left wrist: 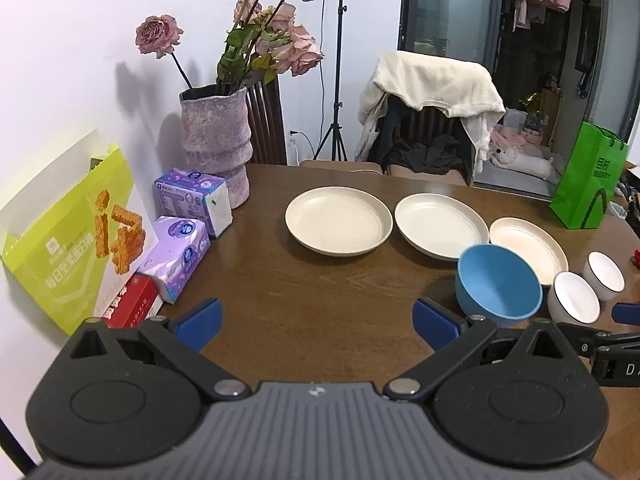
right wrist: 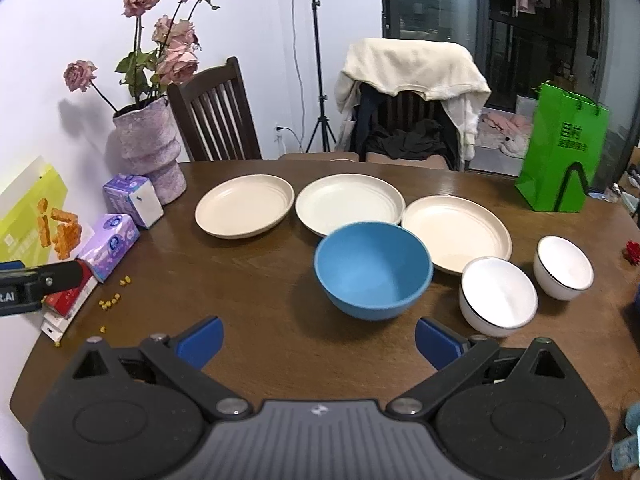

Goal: Organize plates and bowls
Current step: 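Move the right tool toward the cream plate beside the vase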

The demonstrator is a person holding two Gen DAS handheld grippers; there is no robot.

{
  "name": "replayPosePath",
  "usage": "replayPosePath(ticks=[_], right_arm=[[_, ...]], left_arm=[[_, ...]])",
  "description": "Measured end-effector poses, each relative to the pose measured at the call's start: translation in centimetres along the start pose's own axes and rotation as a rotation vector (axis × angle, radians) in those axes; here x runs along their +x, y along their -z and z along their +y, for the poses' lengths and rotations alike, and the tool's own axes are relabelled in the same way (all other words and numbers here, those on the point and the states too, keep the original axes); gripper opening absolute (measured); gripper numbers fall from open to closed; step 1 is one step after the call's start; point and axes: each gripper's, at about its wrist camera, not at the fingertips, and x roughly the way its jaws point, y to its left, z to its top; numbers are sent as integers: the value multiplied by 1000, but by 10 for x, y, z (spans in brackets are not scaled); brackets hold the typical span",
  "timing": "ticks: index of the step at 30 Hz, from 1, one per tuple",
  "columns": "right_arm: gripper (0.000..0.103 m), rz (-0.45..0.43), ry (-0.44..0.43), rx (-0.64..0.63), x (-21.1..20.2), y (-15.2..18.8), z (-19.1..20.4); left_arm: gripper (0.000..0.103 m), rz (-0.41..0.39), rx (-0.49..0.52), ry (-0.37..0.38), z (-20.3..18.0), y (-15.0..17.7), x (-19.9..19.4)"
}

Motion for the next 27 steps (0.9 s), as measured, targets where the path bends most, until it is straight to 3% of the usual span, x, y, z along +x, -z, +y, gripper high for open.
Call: replayPosePath(ticks=[15, 27], right_arm=[[102, 10, -43, -51, 53, -57, 7], [103, 13, -83, -40, 101, -104, 8]], left_arm=[[103, 21, 54, -39, 6, -50, 51], [103, 58, 19, -51, 20, -84, 104]])
